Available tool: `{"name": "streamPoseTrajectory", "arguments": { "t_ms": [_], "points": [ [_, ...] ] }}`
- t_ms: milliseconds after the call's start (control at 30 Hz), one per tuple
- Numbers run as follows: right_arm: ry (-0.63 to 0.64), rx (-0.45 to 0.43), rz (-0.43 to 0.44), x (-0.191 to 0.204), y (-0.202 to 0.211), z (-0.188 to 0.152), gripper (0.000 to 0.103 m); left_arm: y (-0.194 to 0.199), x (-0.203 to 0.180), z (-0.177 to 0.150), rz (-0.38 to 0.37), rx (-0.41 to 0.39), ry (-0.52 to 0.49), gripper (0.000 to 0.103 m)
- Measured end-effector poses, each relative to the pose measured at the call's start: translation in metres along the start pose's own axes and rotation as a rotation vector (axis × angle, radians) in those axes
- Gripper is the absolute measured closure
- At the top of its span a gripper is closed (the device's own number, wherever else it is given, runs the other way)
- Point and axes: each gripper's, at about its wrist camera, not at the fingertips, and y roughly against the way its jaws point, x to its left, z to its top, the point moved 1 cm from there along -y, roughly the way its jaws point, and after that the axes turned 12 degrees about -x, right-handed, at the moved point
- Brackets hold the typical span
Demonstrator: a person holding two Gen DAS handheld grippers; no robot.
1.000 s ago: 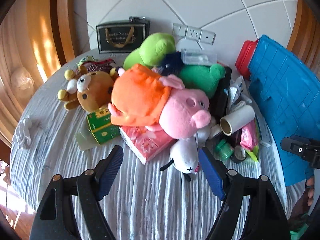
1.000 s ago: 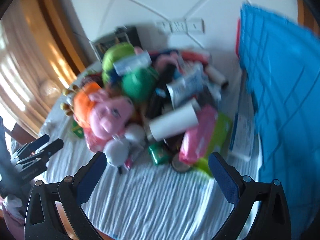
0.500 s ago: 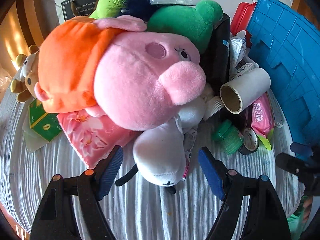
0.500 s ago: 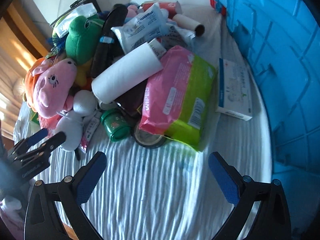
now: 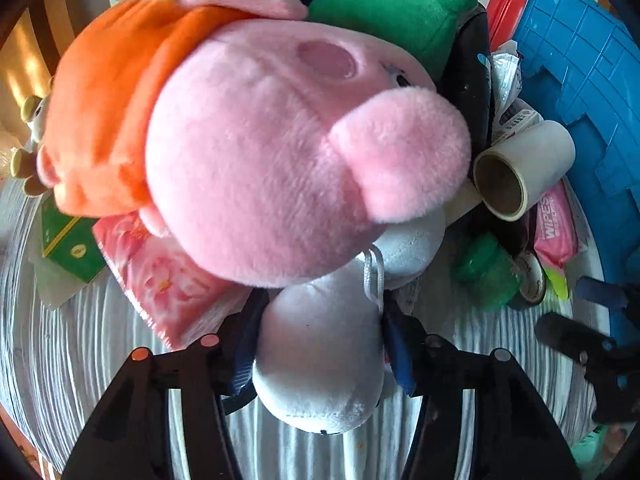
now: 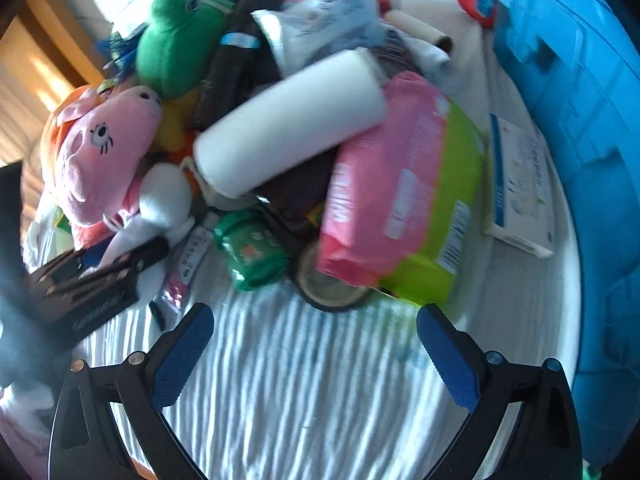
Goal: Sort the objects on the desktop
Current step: 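Move both open tools toward the remaining pile of items, then close the left tool on the white plush bunny and lift it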
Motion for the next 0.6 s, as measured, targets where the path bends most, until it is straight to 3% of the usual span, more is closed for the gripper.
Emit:
{"name": "streamPoseTrajectory", "arguments": {
  "t_ms": [67,200,300,600],
  "points": [
    [0.024,-0.009,0.015,0.010,-0.002,0.002,0.022,0.012,0.010,-0.014,0.021,0.006,0.000,0.049],
    [0.052,0.002,0.029,0.023,-0.014,0.005,0.024,0.026,0.030,-0.036,0.032,0.035,0.031,0.049],
    [0.069,0.015,0.037,0.034,-0.018,0.006,0.032,0.033,0.037,-0.046,0.023,0.044,0.038,0.049],
    [0.171,-0.027,0.184,0.089,0.008,0.010,0.029,0.051,0.061,-0.065,0.051,0.038,0.091,0.049]
  ]
}}
